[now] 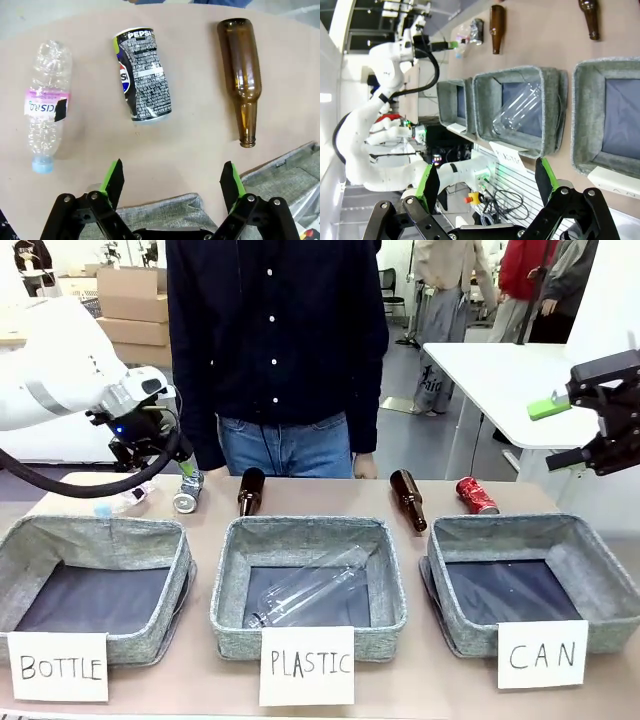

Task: Sort the can waste into the basket.
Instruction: Pick up the can waste from the table and place it in the right Fabric basket.

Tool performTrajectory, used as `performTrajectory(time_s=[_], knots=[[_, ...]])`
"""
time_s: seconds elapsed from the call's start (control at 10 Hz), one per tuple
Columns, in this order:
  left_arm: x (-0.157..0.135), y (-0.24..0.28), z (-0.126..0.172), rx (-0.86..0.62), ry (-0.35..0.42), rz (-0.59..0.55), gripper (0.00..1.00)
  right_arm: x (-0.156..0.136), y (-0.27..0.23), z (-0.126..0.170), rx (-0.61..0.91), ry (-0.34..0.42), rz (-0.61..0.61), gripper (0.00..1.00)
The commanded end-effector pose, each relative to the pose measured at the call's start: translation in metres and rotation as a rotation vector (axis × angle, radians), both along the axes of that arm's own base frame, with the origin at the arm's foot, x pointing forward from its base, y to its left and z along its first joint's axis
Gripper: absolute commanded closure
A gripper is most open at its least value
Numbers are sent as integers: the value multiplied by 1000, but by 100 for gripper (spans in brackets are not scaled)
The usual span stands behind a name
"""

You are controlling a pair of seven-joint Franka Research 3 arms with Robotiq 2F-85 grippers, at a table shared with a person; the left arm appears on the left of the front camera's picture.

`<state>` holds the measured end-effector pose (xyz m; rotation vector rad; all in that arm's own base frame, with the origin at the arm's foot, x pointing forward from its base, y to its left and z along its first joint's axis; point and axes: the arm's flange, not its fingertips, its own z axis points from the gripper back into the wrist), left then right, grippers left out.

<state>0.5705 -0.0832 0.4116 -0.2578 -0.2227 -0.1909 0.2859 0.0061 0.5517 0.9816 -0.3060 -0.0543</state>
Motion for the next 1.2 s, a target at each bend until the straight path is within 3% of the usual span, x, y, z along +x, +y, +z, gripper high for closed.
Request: performTrajectory(time_s=[0.0,0.3,0.7,0.9,1.0,1.1], knots=[[24,-4,-21,54,-120,132,0,-1,1,1,14,-9,7,0],[56,-19,-50,40,-173,160,0,-1,1,1,14,-9,7,0],[76,-22,-88,127,-62,181,0,-1,1,1,14,-9,7,0],[76,-23,-100,102,-47,169,0,-1,1,1,14,-9,7,0],[76,-22,-100,104,-59,170,59,-1,1,1,14,-9,7,0],[76,-21,-99,99,-65,165,58,-1,1,1,14,-9,7,0]])
